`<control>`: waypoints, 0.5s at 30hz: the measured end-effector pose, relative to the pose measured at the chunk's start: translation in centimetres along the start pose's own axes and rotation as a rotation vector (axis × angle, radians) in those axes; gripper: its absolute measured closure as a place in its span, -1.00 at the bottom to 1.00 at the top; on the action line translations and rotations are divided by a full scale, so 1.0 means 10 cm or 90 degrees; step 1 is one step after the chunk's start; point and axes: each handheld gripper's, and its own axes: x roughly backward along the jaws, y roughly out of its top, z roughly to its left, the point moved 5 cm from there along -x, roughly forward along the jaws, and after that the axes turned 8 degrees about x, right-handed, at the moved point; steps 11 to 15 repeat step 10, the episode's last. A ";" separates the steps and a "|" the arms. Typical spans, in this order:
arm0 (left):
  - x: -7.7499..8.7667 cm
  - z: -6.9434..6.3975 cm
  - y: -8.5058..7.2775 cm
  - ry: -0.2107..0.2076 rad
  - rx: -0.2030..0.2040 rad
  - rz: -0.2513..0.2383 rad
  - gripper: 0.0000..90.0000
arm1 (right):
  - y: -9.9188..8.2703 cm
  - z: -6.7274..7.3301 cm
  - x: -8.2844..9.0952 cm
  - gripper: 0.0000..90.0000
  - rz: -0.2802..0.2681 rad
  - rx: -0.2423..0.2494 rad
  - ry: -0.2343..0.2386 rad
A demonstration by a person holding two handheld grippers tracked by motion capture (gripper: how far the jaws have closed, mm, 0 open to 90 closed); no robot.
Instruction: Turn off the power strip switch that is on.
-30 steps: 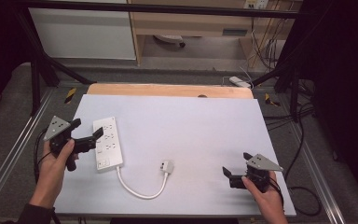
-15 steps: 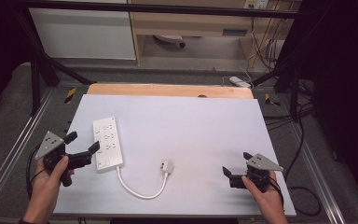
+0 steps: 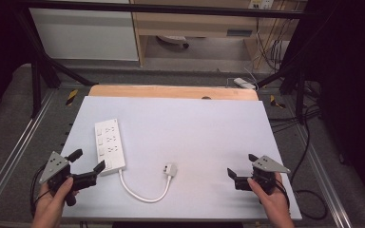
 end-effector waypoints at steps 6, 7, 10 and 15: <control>0.01 0.09 -0.28 0.036 -0.001 0.044 -0.86 | -0.03 -0.06 -0.05 -0.92 0.015 -0.004 -0.009; 0.01 0.10 -0.30 0.041 -0.002 0.049 -0.84 | -0.04 -0.07 -0.05 -0.93 0.019 -0.006 -0.011; 0.04 0.10 -0.28 0.045 0.007 0.037 -0.84 | -0.05 -0.14 -0.09 -0.92 0.028 -0.016 -0.028; 0.04 0.10 -0.28 0.045 0.007 0.037 -0.84 | -0.05 -0.14 -0.09 -0.92 0.028 -0.016 -0.028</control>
